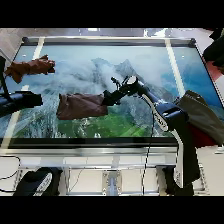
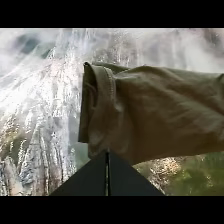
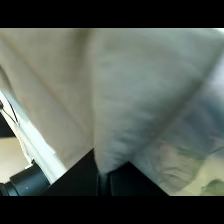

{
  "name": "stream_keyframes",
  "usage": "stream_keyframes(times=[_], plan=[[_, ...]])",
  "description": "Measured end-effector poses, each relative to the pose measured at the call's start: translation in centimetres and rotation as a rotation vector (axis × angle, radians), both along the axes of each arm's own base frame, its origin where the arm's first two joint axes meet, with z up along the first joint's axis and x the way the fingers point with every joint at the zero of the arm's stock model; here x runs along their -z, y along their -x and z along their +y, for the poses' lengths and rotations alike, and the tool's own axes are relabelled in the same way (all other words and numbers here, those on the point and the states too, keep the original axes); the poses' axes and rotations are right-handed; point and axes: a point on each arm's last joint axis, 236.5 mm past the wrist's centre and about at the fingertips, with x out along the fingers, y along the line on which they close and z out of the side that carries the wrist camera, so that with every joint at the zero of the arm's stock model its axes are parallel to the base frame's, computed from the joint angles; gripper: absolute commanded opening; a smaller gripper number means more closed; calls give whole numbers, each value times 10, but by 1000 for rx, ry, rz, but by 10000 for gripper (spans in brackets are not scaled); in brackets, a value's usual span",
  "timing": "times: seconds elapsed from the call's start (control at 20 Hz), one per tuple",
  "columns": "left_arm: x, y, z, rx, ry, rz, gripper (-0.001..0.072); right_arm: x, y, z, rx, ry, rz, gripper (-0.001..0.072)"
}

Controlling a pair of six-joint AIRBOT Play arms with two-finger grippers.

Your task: Fold the shirts.

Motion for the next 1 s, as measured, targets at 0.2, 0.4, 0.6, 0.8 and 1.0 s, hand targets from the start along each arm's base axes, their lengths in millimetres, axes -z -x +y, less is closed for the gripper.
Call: stream_keyframes(times=[0.2, 0.4, 0.6, 0.8, 1.0], plan=[[0, 0, 0, 0, 0, 0, 12, -62, -18, -4, -34, -57, -117, 17], [0, 0, 0, 0, 0, 0, 12, -148, -41, -77, 2, -53, -257, 17], [0, 0, 0, 0, 0, 0, 12, -211, -44, -205, 109, 105, -369, 17], [0, 0, 0, 0, 1, 1, 12, -263, -18, -353, 341, 287, -416, 17], [0, 0, -1, 2, 6, 1, 12, -281, 47, -494, 654, 541, -363, 17]])
